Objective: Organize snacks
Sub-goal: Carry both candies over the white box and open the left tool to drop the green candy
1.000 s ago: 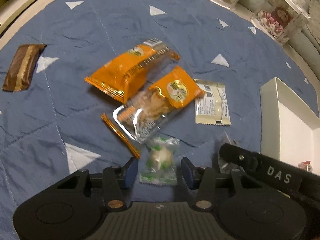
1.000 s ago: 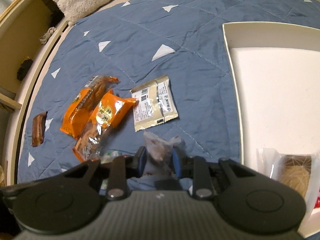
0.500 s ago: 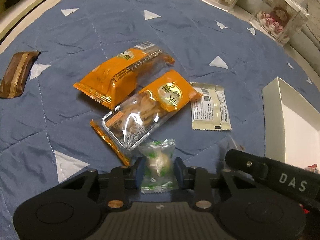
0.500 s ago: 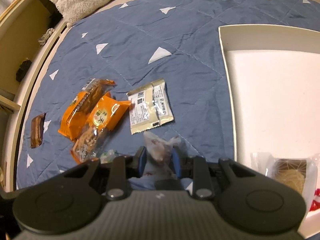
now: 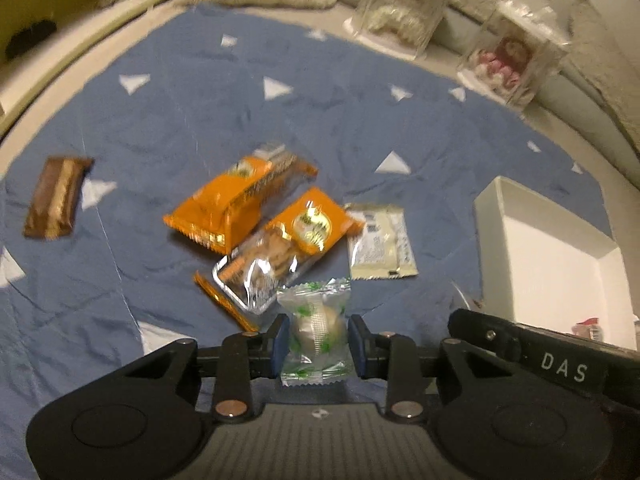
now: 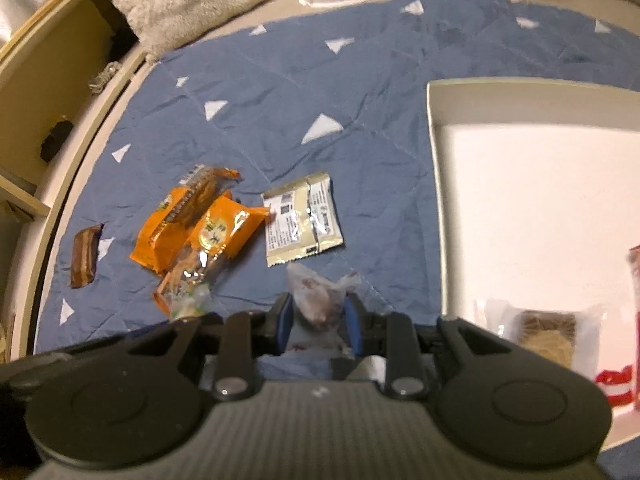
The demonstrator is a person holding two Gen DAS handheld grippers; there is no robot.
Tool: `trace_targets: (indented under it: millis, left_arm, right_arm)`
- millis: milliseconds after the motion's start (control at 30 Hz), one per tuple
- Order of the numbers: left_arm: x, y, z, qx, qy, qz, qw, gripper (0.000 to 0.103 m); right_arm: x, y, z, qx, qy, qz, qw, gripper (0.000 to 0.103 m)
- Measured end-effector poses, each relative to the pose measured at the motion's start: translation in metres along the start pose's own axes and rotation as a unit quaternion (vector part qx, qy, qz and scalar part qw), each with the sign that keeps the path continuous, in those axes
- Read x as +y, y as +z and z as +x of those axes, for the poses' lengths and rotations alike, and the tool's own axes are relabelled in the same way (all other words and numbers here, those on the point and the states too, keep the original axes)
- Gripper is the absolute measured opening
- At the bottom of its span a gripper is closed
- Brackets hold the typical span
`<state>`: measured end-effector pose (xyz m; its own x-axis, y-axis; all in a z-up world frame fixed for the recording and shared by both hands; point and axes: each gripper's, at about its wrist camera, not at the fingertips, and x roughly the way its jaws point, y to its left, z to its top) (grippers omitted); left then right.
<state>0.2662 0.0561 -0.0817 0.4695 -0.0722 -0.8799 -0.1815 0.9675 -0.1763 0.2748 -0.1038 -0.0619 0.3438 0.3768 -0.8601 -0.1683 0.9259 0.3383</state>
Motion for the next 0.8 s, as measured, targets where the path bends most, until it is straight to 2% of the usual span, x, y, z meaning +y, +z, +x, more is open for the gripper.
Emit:
trace_targets:
  millis: [233,400,533,800]
  left_arm:
    - [-0.016,0.0,-0.032,-0.035,-0.024,0.022,0.9989,0.034]
    - [-0.04,-0.003,-0.046,-0.049,-0.032,0.057,0.9966,0.034]
    - [-0.061,-0.006,-0.052,-0.058,-0.033,0.091,0.9937,0.034]
    - [-0.098,-0.011,-0.052,-0.06,-0.062,0.115,0.9896,0.034]
  right_arm:
    - [-0.003,-0.01,-0.048,-0.046,-0.001,-0.029,0.999,0.033]
    - [-0.015,-0.017,-0.078,-0.069,-0.014,-0.033,0.997,0.033]
    - [-0.033,-0.021,-0.094,-0.084,-0.027,-0.029,0.996,0.033]
    - [-0.084,-0.028,-0.127,-0.111,-0.06,0.001,0.992,0.033]
